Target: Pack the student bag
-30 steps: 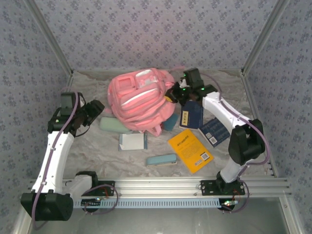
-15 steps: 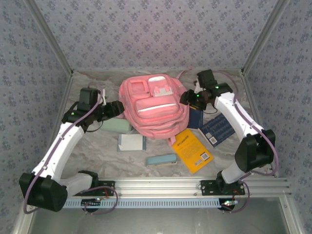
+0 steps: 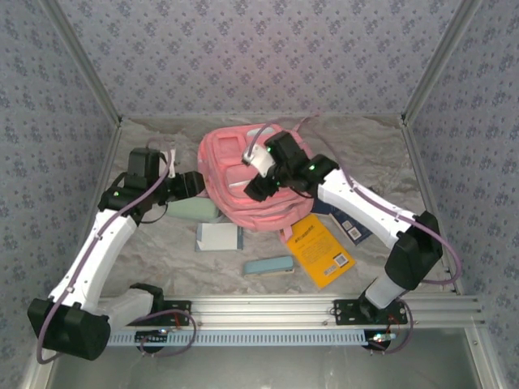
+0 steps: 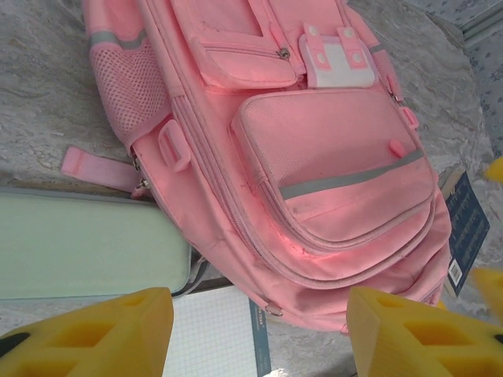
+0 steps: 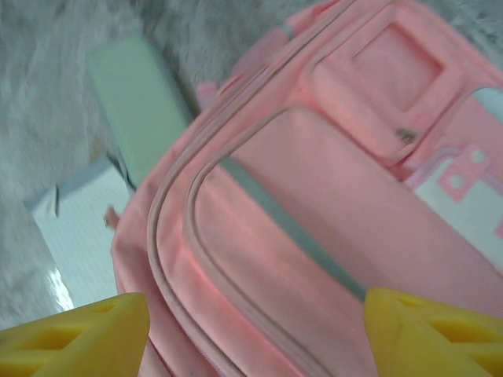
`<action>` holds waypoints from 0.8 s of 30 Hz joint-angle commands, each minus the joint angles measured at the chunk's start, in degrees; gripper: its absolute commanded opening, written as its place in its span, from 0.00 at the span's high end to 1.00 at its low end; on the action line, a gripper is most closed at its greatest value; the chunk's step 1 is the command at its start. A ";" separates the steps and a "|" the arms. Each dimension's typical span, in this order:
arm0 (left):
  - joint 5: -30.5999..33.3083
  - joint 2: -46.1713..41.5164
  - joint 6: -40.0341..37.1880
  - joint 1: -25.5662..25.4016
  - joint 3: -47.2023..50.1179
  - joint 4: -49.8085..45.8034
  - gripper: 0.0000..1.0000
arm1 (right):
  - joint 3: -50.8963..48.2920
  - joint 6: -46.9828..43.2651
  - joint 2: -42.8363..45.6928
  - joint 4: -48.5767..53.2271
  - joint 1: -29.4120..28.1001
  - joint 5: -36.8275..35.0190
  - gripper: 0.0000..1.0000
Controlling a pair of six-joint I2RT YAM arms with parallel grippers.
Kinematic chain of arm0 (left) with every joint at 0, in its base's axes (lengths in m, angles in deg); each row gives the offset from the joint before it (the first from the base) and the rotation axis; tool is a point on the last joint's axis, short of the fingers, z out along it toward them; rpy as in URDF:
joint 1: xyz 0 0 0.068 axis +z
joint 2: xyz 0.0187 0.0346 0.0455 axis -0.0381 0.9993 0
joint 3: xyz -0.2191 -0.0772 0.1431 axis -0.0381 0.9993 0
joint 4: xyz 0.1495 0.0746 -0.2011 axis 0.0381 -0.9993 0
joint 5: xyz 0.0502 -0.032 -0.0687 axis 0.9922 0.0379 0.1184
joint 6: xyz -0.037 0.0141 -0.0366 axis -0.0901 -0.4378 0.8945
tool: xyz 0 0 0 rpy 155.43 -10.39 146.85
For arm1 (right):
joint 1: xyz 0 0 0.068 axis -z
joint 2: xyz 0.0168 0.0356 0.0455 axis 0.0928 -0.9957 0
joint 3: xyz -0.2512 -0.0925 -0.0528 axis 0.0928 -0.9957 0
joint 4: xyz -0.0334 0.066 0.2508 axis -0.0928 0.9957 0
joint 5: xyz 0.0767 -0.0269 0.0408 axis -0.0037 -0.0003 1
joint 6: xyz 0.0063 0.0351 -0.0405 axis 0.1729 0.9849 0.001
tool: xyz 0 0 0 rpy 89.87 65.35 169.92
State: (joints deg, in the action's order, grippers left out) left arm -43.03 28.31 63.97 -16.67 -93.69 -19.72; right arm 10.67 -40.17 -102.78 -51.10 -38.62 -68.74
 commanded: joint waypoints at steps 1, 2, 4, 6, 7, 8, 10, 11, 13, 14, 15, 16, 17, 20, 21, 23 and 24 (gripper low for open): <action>0.52 -1.28 -2.09 1.08 0.68 -1.46 0.40 | -2.27 -6.97 0.58 -4.24 -2.05 -5.79 0.25; 0.22 -1.34 -1.97 1.44 1.02 -1.18 0.40 | -1.76 -6.71 -0.26 -4.54 -2.27 -6.29 0.25; -0.21 -1.32 -1.73 2.12 1.66 -0.43 0.40 | -1.04 -6.96 -2.00 -5.32 -3.10 -7.74 0.25; -0.51 -1.27 -1.38 2.65 2.21 0.18 0.40 | -0.12 -7.74 -4.26 -5.65 -4.07 -9.12 0.25; -0.63 -1.27 -1.29 2.83 2.39 0.48 0.40 | 0.69 -8.00 -5.46 -5.28 -4.39 -9.52 0.25; -0.80 -1.27 -1.19 3.00 2.59 0.63 0.40 | 1.67 -8.18 -6.90 -5.12 -4.78 -9.83 0.25; -0.80 -1.35 -1.02 3.23 2.77 0.77 0.40 | 3.25 -8.69 -9.29 -4.79 -5.42 -10.27 0.25; -0.80 -1.40 -1.00 3.38 2.79 0.83 0.40 | 4.05 -8.94 -10.56 -4.65 -5.77 -10.57 0.25; -0.78 -1.60 -0.83 3.55 2.93 0.83 0.40 | 5.25 -8.95 -12.35 -4.84 -6.30 -10.90 0.25; -0.76 -1.70 -0.82 3.58 2.98 0.72 0.40 | 5.60 -8.91 -13.04 -5.25 -6.38 -10.73 0.25; -0.89 -1.71 -0.82 3.59 2.99 0.72 0.40 | 5.80 -8.79 -13.54 -5.71 -6.38 -10.61 0.25; -0.83 -1.79 -0.82 3.58 3.00 0.68 0.40 | 5.89 -8.79 -14.14 -6.06 -6.35 -10.79 0.25; -0.89 -1.80 -0.81 3.58 3.01 0.64 0.40 | 6.24 -8.78 -14.99 -5.93 -6.45 -11.24 0.26; -0.98 -1.97 -0.82 3.58 3.32 0.76 0.40 | 7.22 -9.47 -17.23 -5.08 -6.34 -12.79 0.28; -1.02 -1.97 -0.82 3.58 3.36 0.86 0.40 | 7.32 -9.93 -18.04 -5.12 -6.18 -13.82 0.29; -1.23 -1.93 -0.91 3.58 3.39 0.96 0.40 | 7.17 -11.12 -19.19 -5.28 -5.81 -15.01 0.33; -1.30 -1.82 -0.97 3.58 3.36 1.04 0.40 | 7.02 -11.73 -19.62 -5.65 -5.79 -15.76 0.37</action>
State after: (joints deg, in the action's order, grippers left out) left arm -43.11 27.48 63.60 -13.43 -90.74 -19.55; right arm 16.48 -49.45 -120.29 -56.76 -44.81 -80.59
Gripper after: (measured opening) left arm 0.602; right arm 0.657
